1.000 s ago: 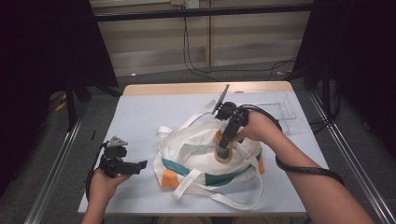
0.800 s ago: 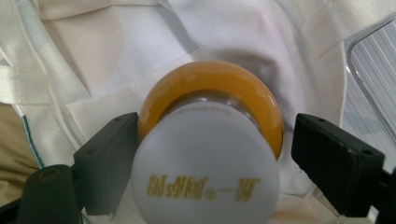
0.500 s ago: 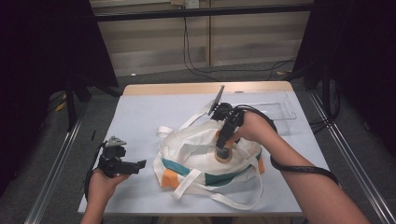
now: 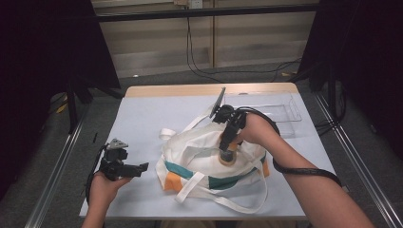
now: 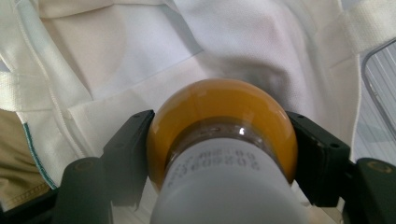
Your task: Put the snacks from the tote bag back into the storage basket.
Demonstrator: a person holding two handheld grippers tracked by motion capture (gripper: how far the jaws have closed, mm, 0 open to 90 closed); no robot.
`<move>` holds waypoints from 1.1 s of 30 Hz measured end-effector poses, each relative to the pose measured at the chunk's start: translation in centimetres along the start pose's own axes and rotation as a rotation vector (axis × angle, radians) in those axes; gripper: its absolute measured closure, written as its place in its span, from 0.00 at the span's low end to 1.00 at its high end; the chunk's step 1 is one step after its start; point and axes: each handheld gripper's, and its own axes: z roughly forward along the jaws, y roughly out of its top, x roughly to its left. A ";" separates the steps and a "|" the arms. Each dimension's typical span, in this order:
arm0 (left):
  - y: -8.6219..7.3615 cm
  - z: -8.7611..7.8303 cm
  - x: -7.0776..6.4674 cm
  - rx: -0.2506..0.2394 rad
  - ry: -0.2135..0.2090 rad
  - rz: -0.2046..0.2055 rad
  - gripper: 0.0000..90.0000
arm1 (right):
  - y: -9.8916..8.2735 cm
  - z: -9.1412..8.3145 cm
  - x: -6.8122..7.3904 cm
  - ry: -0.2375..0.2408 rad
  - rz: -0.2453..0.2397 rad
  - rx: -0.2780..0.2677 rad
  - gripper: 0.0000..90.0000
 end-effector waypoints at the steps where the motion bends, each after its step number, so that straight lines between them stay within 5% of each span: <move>1: 0.0 0.0 0.0 0.004 0.001 -0.001 0.07 | 0.0 0.0 0.0 0.000 0.000 0.001 0.33; 16: 0.0 0.0 0.1 0.004 -0.002 -0.004 0.07 | 0.1 -0.4 -0.2 -0.005 0.000 0.049 0.34; 33: 0.1 0.1 -0.2 0.009 -0.006 0.002 0.07 | -0.2 -2.8 -0.6 0.021 -0.014 0.074 0.34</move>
